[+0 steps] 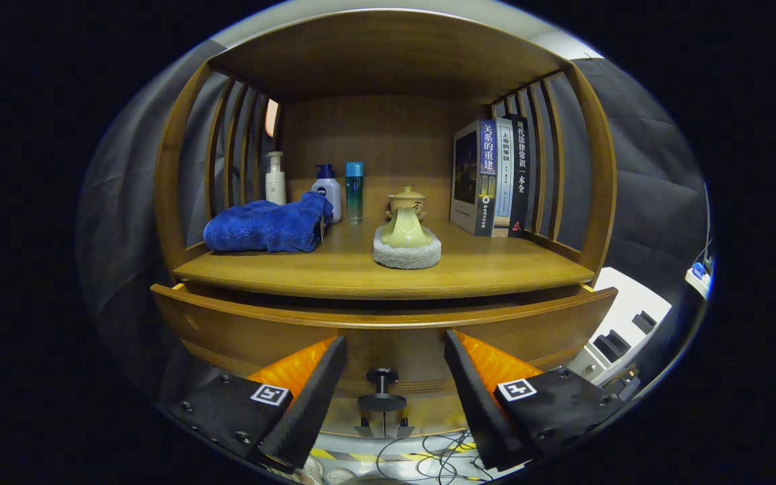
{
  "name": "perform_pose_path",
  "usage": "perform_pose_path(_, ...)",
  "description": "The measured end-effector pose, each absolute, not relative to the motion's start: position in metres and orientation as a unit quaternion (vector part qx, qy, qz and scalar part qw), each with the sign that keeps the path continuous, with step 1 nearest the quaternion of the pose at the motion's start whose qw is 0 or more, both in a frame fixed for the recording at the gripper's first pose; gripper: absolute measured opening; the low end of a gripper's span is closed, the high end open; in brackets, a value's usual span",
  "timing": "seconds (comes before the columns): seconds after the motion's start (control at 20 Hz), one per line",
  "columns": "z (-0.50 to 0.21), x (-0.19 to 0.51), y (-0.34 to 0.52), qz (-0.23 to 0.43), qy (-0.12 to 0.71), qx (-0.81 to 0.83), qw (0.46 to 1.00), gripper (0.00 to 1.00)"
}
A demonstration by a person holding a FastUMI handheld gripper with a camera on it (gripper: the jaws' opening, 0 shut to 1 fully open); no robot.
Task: Pull open the drawer, take out the items inside it, and place them on the countertop above the cabinet.
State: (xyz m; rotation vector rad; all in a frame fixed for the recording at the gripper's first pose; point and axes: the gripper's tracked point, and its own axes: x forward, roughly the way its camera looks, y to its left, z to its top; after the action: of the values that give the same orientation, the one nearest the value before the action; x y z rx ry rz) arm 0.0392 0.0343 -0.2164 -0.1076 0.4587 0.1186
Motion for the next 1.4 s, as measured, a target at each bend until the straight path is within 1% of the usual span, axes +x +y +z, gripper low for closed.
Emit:
perform_pose_path(0.7,-0.223,0.069,0.036,0.059,0.231,-0.039,0.970,0.97)
perform_pose_path(1.4,-0.222,0.069,0.033,0.060,0.235,-0.048,0.969,0.97)
